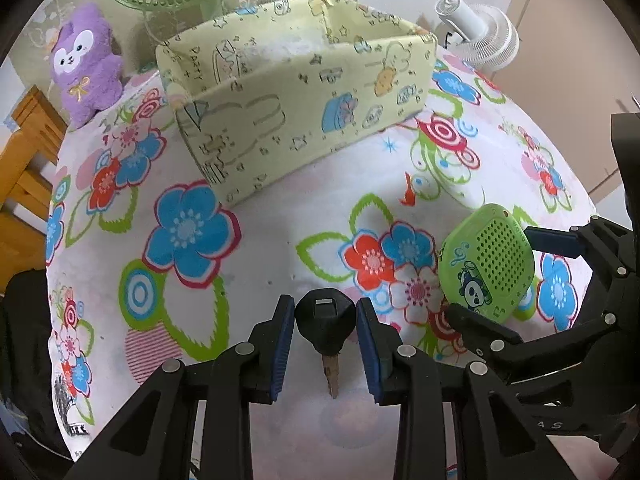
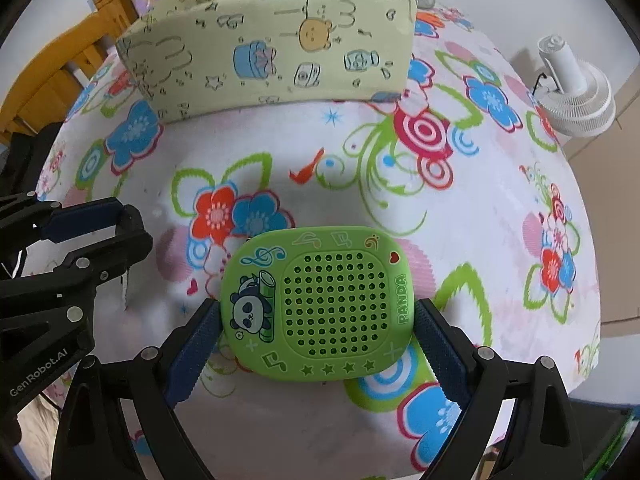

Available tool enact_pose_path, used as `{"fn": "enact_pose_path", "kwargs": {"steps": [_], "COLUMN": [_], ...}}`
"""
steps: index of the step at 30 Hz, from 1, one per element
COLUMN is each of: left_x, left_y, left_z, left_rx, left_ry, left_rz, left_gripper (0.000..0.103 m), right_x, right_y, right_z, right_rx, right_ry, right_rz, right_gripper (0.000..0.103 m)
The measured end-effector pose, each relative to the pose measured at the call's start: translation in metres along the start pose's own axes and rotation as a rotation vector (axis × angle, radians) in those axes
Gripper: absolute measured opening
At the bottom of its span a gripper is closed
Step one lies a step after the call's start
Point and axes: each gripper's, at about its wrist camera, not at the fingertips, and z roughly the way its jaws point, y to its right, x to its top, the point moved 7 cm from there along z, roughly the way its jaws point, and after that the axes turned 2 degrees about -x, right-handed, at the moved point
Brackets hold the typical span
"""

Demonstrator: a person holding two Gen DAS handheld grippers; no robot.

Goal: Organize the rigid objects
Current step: 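Lift the key and green speaker and carry both over the fabric box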

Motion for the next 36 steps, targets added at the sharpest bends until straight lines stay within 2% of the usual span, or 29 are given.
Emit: {"fn": "enact_pose_path", "kwargs": {"steps": [36], "left_x": [0.066], "left_y": [0.008], "left_z": [-0.052], "left_rx": [0.055], "left_ry": [0.132], "left_rz": [-0.136], "left_gripper": [0.032], "right_x": [0.075], "right_y": [0.031], "right_z": [-0.048], "right_rx": [0.061], "right_ry": [0.102], "right_rz": [-0.119], "right_gripper": [0.095]}}
